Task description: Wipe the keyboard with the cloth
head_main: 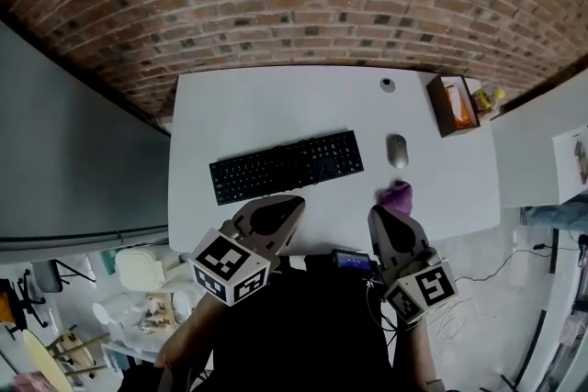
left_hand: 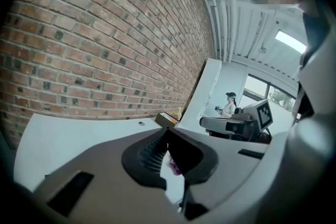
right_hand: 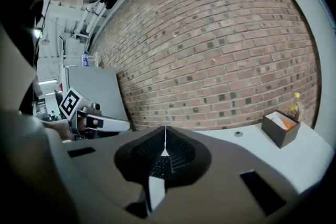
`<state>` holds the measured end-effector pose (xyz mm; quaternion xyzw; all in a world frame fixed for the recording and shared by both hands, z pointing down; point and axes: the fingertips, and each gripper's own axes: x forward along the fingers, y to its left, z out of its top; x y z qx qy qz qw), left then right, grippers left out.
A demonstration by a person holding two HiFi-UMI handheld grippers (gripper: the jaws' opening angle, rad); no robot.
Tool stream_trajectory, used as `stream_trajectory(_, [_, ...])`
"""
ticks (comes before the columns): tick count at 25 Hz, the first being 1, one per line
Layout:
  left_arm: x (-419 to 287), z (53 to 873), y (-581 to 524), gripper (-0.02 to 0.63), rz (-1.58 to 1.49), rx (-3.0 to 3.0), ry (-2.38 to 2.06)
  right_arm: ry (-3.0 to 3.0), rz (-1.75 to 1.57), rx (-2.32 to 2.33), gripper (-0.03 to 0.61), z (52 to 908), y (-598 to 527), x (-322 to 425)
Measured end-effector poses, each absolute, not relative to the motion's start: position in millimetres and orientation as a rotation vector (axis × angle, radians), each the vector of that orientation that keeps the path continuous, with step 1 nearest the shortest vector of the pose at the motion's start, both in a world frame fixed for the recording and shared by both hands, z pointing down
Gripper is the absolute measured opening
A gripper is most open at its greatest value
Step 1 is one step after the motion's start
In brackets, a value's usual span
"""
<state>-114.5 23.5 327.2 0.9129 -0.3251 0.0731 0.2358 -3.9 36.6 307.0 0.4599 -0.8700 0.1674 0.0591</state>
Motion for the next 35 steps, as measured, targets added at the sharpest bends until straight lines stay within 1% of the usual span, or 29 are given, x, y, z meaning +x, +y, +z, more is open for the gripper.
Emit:
stream_trajectory(7, [-122,324,24,0.015,0.166,2.481,-0.911,-2.744,0.461,1.208,0.018,297,37,-30])
stream_trajectory(15, [-116,318,24,0.015,0.1,2.495,-0.871,-2.773,0.491,1.231,0.017,297,31,-16])
stream_trajectory(26, [-110,322,22,0.015,0.118,2.51,-0.827,-2.854,0.476,1.169,0.017,279,33,-26])
stream_trajectory(35, [-99,320,23,0.015,0.136,2.549,-0.767,-2.781,0.474,1.17,0.017,290,40,-18])
